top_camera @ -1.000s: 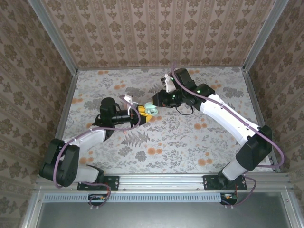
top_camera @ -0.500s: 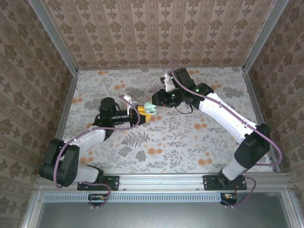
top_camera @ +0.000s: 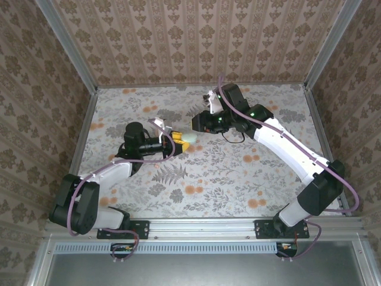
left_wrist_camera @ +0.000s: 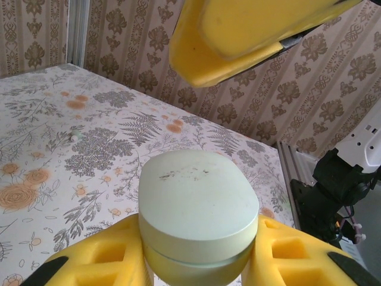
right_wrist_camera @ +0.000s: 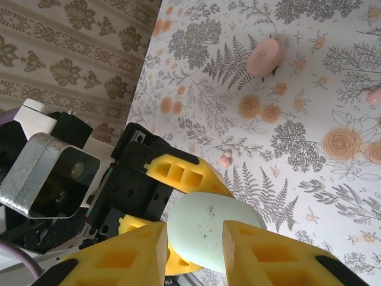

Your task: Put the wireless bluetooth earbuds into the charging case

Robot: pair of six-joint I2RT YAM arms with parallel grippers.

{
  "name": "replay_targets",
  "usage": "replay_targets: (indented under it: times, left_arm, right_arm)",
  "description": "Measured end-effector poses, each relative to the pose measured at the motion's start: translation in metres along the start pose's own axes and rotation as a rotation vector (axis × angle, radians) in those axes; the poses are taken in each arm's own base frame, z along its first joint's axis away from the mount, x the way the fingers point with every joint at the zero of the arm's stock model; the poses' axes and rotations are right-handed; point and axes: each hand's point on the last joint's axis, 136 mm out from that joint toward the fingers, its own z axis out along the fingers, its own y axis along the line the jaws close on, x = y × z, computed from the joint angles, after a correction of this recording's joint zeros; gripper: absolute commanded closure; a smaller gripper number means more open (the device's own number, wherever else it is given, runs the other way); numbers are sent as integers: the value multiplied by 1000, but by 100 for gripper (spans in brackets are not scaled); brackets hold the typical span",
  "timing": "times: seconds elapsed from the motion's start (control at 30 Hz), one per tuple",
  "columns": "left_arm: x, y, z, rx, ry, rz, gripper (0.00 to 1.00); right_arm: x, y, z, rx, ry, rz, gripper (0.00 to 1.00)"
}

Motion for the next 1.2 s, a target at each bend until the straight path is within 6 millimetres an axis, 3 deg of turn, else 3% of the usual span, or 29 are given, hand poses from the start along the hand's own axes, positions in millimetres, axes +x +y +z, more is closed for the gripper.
replay_targets:
  times: [0.1, 0.17, 0.27, 0.4, 0.53, 0.7, 0.9, 1.2]
  left_arm:
    - [0, 0, 0, 0, 0, -2, 100]
    - [0, 0, 0, -2, 0, -3, 100]
    - [1, 1, 0, -2, 2, -6, 100]
    - [1, 1, 0, -2, 4, -9, 100]
    - [3, 1, 0, -3, 8, -13, 100]
    - [-1, 8, 0, -14, 11, -9, 100]
    - [-2, 14, 0, -21, 17, -13, 100]
    - [6, 22, 2, -24, 33, -44, 100]
  right_arm:
    - [-1, -9, -3, 25, 4, 8, 66]
    - [-6, -27, -8, 75, -7, 29, 66]
    - [-21, -77, -23, 210, -42, 100, 67]
    - [-38, -165, -31, 412, -58, 241, 70]
    - [-37, -240, -19, 531, -29, 391, 71]
    - [-36, -301, 0, 618, -4, 504, 70]
    - [-50, -347, 6, 694, -25, 554, 66]
    - [-86, -380, -9, 766, -100, 531, 66]
